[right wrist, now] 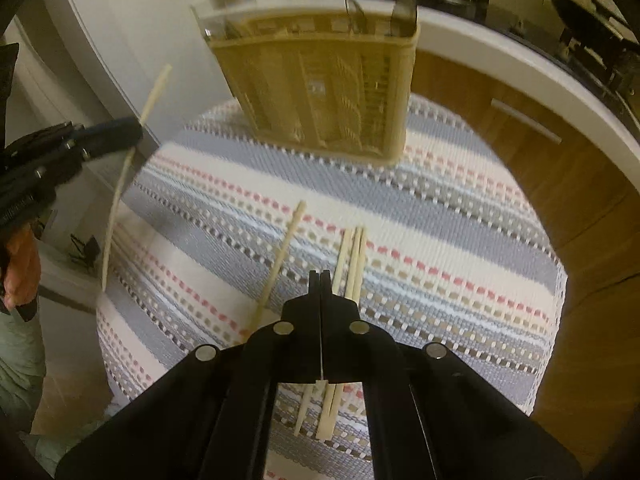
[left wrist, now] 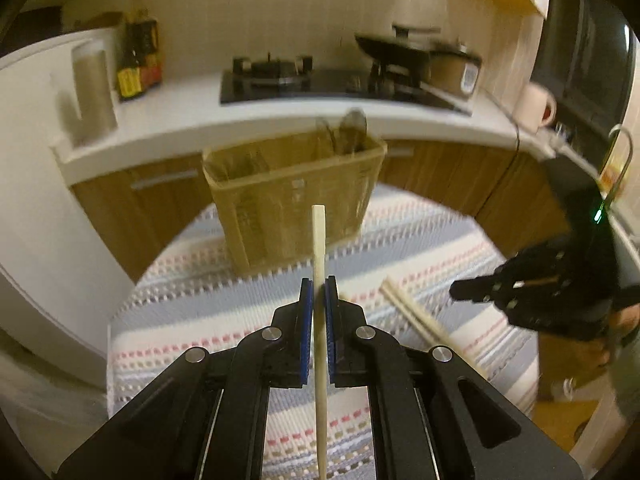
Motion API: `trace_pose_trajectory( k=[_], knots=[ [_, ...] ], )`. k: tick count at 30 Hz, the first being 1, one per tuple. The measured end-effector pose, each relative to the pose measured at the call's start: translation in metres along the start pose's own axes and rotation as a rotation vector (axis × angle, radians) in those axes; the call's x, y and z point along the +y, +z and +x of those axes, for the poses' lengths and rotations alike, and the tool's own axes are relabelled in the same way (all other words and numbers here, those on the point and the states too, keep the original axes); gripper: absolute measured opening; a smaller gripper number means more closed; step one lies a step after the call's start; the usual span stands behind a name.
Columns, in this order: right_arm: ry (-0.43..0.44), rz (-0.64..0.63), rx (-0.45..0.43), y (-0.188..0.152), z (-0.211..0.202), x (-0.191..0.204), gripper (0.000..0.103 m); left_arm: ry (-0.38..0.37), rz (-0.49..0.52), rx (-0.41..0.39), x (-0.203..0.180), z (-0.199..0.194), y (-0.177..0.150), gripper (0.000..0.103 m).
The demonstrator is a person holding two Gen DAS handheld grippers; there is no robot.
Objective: Organize utensils
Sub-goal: 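Lift the chopstick with the left gripper while the right gripper holds its chopsticks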
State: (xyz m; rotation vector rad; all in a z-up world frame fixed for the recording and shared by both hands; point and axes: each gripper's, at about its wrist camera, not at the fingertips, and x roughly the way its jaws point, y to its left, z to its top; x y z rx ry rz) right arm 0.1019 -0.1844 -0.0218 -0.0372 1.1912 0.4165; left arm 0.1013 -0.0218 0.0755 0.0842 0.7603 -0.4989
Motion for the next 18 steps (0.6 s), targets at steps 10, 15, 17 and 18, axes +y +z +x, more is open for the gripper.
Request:
trace_pose_trajectory(
  k=[10,15,17,18],
  knots=[
    [0.076,0.118,0.132,-0.005,0.036,-0.032,0.008,-0.024,-0.018,0.045,0.014,0.020,-0.020,0.004],
    [0.063,0.143,0.192,-0.012,0.054,-0.038,0.008,-0.037,-0.018,0.051,0.018,0.025,-0.025,0.004],
    [0.062,0.145,0.209,-0.012,0.059,-0.038,0.008,-0.042,-0.021,0.051,0.018,0.025,-0.026,0.004],
    [0.060,0.146,0.213,-0.012,0.062,-0.037,0.008,-0.043,-0.022,0.053,0.018,0.026,-0.026,0.004]
  ],
)
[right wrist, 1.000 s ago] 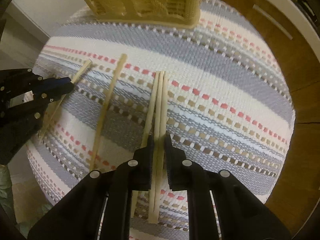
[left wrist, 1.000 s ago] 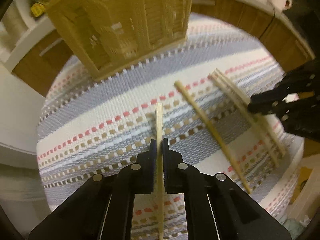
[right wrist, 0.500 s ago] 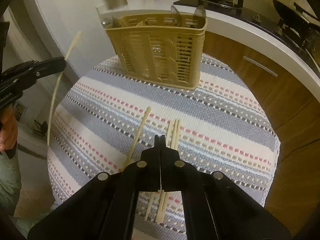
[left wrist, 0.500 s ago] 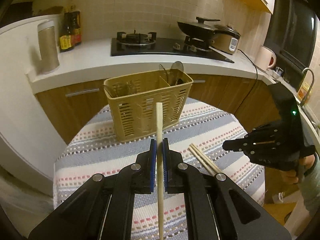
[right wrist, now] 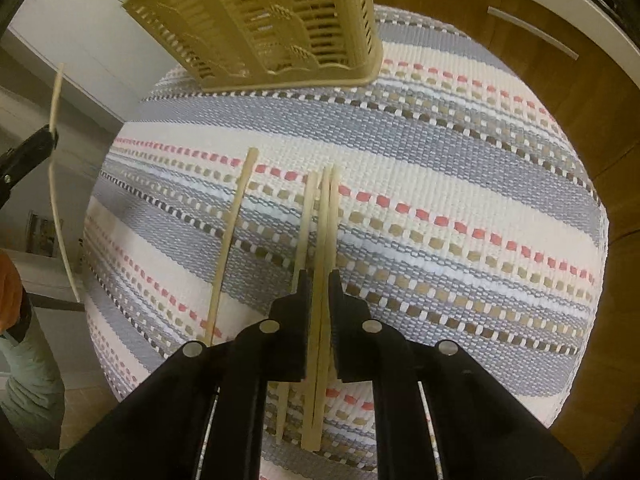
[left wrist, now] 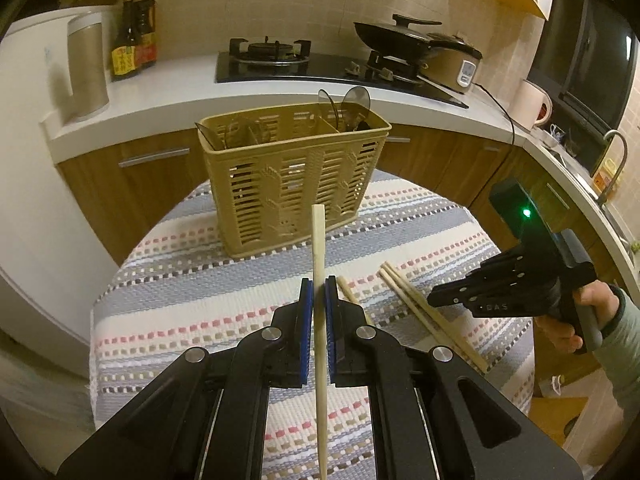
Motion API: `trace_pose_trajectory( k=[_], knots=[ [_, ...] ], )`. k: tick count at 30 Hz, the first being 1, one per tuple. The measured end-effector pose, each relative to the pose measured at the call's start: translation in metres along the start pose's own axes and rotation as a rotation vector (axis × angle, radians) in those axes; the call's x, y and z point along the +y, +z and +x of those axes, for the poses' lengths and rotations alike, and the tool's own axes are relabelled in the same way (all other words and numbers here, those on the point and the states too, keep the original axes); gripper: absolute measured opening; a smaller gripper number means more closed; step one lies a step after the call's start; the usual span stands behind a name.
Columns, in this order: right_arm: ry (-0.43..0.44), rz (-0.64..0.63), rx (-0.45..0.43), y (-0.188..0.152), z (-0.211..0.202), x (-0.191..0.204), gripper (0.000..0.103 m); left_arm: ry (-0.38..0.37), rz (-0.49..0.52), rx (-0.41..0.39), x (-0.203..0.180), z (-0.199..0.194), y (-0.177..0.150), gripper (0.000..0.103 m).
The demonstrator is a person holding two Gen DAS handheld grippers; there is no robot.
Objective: Organize utensils
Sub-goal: 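Lift the chopstick with the left gripper while the right gripper holds its chopsticks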
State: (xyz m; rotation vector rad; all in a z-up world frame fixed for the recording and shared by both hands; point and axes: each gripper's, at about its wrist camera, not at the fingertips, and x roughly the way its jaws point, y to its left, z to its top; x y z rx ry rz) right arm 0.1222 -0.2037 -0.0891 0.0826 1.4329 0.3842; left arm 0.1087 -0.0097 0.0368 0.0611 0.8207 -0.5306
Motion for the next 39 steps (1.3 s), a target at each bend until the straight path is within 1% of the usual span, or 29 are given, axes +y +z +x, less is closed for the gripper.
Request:
trace_pose_trajectory(
  k=[2,3,4,5,6,7,8,9,10,11,13,14,15,16,17,18,19,20,24,27,30,31,32,33,34,36,39],
  knots=[
    [0.014,0.014,0.004,0.001,0.002,-0.002,0.008,0.001,-0.004,0.003,0.002,0.001,-0.002,0.004],
    [0.027,0.034,-0.013,0.001,-0.001,-0.004,0.008,0.001,-0.006,0.005,0.003,0.002,-0.003,0.004],
    [0.038,0.076,-0.075,0.000,-0.012,-0.010,0.008,0.001,-0.010,0.006,0.004,0.002,-0.003,0.004],
    [0.050,0.083,-0.113,0.000,-0.020,-0.010,0.008,0.001,-0.017,0.009,0.007,0.003,-0.004,0.004],
    [0.069,0.074,-0.149,-0.001,-0.029,-0.010,0.008,-0.001,-0.021,0.010,0.009,0.003,-0.004,0.004],
    [0.078,0.055,-0.180,-0.002,-0.038,-0.008,0.011,-0.003,-0.027,0.012,0.010,0.003,-0.004,0.004],
    [0.066,0.045,-0.183,-0.003,-0.040,-0.007,0.018,-0.005,-0.033,0.013,0.012,0.003,-0.004,0.004],
    [0.047,0.036,-0.171,-0.004,-0.041,-0.006,0.036,-0.008,-0.040,0.012,0.014,0.003,-0.004,0.004],
    [0.033,0.035,-0.159,-0.005,-0.039,-0.005,0.059,-0.010,-0.043,0.009,0.015,0.004,-0.003,0.004],
    [0.021,0.044,-0.156,-0.007,-0.038,-0.006,0.063,-0.014,-0.046,0.006,0.016,0.004,-0.003,0.004],
    [-0.014,0.031,-0.148,-0.009,-0.035,-0.004,0.062,-0.020,-0.046,0.004,0.014,0.005,-0.003,0.004],
    [-0.076,0.005,-0.120,-0.008,-0.030,0.000,0.061,-0.022,-0.044,0.005,0.013,0.005,-0.003,0.004],
    [-0.118,-0.003,-0.091,-0.008,-0.024,0.002,0.056,-0.021,-0.038,0.008,0.012,0.006,-0.003,0.004],
    [-0.112,-0.006,-0.059,-0.009,-0.017,0.003,0.050,-0.020,-0.034,0.010,0.011,0.007,-0.004,0.004],
    [-0.100,-0.015,-0.029,-0.009,-0.013,0.003,0.047,-0.017,-0.028,0.012,0.010,0.008,-0.004,0.004],
    [-0.108,-0.024,-0.007,-0.007,-0.007,0.002,0.043,-0.014,-0.024,0.012,0.010,0.008,-0.004,0.004],
    [-0.137,-0.035,0.010,-0.006,-0.001,0.003,0.039,-0.012,-0.023,0.011,0.010,0.007,-0.005,0.004],
    [-0.150,-0.043,0.021,-0.005,0.003,0.003,0.036,-0.013,-0.026,0.011,0.010,0.007,-0.005,0.004],
    [-0.166,-0.055,0.047,-0.002,0.012,0.005,0.033,-0.011,-0.038,0.012,0.016,0.006,-0.006,0.004],
    [-0.167,-0.063,0.059,0.000,0.016,0.007,0.033,-0.011,-0.049,0.016,0.021,0.007,-0.007,0.004],
    [-0.193,-0.076,0.077,0.006,0.021,0.016,0.033,-0.014,-0.059,0.021,0.024,0.010,-0.007,0.004],
    [-0.205,-0.089,0.085,0.006,0.022,0.020,0.028,-0.016,-0.060,0.021,0.024,0.010,-0.007,0.004],
    [-0.208,-0.097,0.094,0.008,0.026,0.028,0.026,-0.017,-0.060,0.022,0.024,0.011,-0.007,0.004],
    [-0.221,-0.110,0.099,0.010,0.027,0.033,0.013,-0.017,-0.059,0.022,0.023,0.011,-0.007,0.004],
    [-0.218,-0.121,0.108,0.010,0.028,0.037,0.010,-0.017,-0.058,0.022,0.022,0.011,-0.007,0.004],
    [-0.210,-0.122,0.115,0.012,0.030,0.043,0.010,-0.014,-0.055,0.018,0.020,0.010,-0.007,0.004],
    [-0.183,-0.132,0.072,0.007,0.022,0.045,0.010,-0.012,-0.056,-0.001,0.019,0.005,-0.006,0.004]
  ],
)
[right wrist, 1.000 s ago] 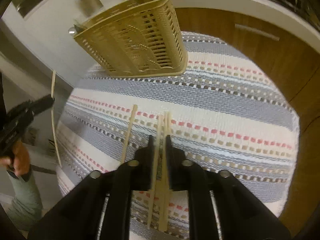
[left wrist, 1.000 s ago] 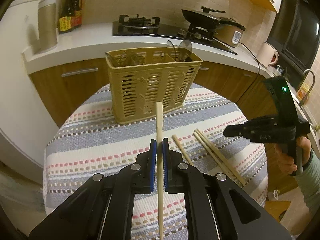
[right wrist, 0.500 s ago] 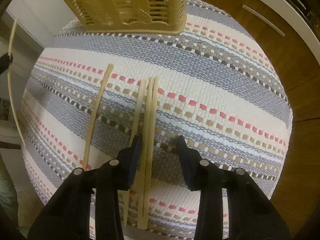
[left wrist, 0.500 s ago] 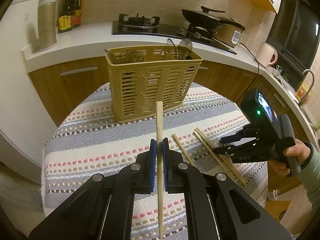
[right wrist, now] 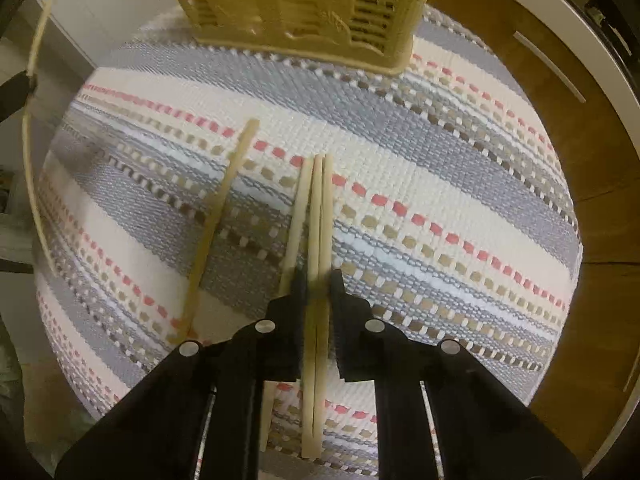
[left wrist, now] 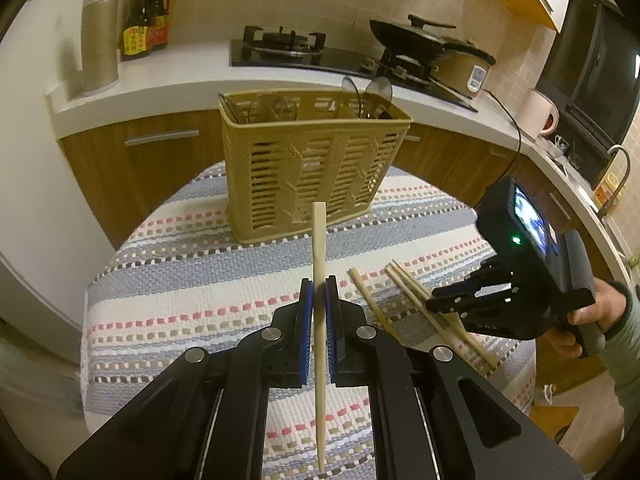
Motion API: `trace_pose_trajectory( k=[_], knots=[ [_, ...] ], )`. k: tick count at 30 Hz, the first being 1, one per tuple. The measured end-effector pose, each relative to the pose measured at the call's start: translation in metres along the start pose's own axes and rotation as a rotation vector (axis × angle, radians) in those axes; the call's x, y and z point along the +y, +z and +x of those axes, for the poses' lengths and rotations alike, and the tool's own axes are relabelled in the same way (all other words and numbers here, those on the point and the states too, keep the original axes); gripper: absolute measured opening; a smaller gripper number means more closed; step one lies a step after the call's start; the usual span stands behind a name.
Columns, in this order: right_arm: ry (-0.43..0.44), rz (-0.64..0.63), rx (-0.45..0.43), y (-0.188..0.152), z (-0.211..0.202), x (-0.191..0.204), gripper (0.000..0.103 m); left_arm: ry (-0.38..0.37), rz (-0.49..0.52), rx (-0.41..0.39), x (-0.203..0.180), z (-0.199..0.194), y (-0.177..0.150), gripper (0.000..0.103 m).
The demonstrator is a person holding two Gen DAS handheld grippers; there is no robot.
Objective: Organize utensils
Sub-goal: 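Lift the chopstick with the left gripper while the right gripper holds its chopsticks, then drop the chopsticks into the caddy with both grippers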
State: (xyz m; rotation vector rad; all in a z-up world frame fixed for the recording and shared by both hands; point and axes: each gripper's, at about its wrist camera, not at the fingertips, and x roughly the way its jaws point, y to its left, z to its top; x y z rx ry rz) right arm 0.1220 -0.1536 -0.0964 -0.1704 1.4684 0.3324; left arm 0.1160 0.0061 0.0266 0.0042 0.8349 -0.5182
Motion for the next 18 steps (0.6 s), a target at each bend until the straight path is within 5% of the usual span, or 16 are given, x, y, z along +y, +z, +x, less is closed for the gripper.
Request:
trace_pose_trajectory(
  k=[10,18],
  knots=[
    [0.093,-0.024,-0.405,-0.047,-0.113,-0.005,0.010,-0.016,-0.013,-0.208,-0.006,-0.050,0.027,0.004],
    [0.076,-0.004,-0.725,-0.035,-0.203,-0.020,0.010,-0.016,0.003,-0.441,-0.020,-0.094,0.083,0.004]
  ],
)
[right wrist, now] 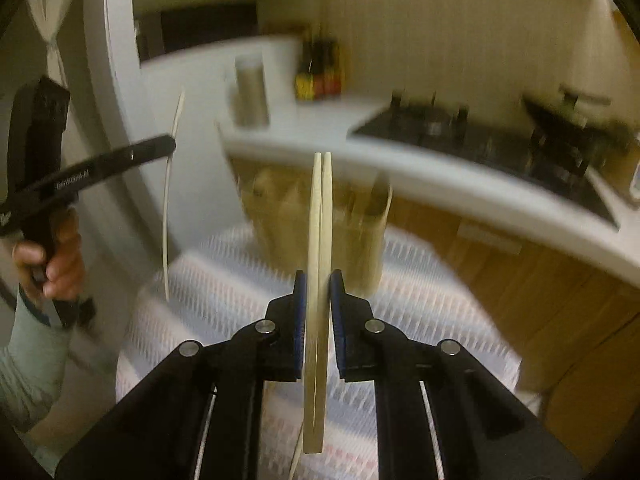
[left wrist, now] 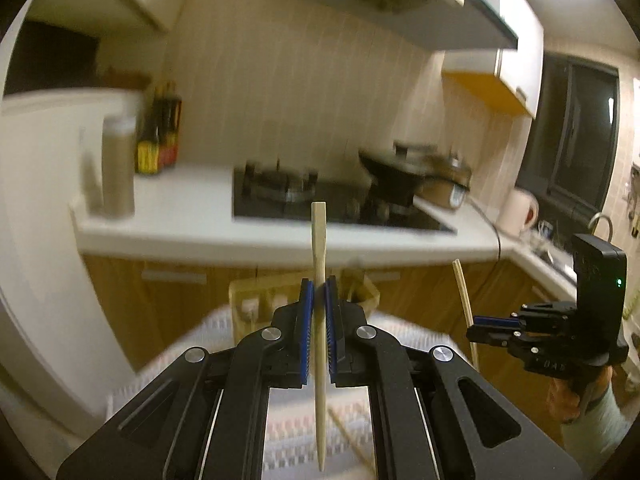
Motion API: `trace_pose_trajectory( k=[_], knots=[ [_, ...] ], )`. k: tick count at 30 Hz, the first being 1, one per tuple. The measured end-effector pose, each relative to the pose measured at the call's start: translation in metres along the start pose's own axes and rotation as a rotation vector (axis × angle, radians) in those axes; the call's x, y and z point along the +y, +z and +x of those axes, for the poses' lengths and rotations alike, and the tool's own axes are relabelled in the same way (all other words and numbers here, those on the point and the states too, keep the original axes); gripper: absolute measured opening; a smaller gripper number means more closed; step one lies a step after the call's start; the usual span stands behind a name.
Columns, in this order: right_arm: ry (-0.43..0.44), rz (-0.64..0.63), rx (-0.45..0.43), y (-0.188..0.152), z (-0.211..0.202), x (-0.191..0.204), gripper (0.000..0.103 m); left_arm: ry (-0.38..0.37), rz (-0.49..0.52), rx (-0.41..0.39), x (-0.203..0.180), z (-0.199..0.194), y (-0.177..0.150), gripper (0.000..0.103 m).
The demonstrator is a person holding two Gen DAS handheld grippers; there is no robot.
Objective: Organize utensils
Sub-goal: 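Drop the chopsticks into the caddy with both grippers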
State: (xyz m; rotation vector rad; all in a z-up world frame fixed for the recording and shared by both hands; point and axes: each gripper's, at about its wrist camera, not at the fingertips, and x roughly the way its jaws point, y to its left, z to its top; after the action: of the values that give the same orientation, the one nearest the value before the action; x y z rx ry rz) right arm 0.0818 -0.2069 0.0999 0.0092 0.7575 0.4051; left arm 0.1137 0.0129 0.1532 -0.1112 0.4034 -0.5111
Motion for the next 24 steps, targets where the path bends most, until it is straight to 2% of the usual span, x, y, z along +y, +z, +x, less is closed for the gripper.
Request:
trace_pose_trajectory(
  k=[3,10,16,24],
  knots=[
    [-0.023,0.013,-0.096,0.026,-0.003,-0.003,0.010,0.010,0.012,-0.065,-0.005,0.002,0.020,0.004],
    [-0.162,0.041,-0.310,0.078,0.026,-0.020,0.010,0.058,0.040,-0.214,-0.004,0.026,0.052,0.004],
    [-0.195,0.097,-0.406,0.097,0.062,-0.036,0.010,0.100,0.021,-0.309,0.013,0.058,0.059,0.004],
    [-0.177,0.131,-0.440,0.091,0.105,-0.043,0.010,0.152,0.011,-0.303,0.037,0.099,0.040,0.004]
  ],
)
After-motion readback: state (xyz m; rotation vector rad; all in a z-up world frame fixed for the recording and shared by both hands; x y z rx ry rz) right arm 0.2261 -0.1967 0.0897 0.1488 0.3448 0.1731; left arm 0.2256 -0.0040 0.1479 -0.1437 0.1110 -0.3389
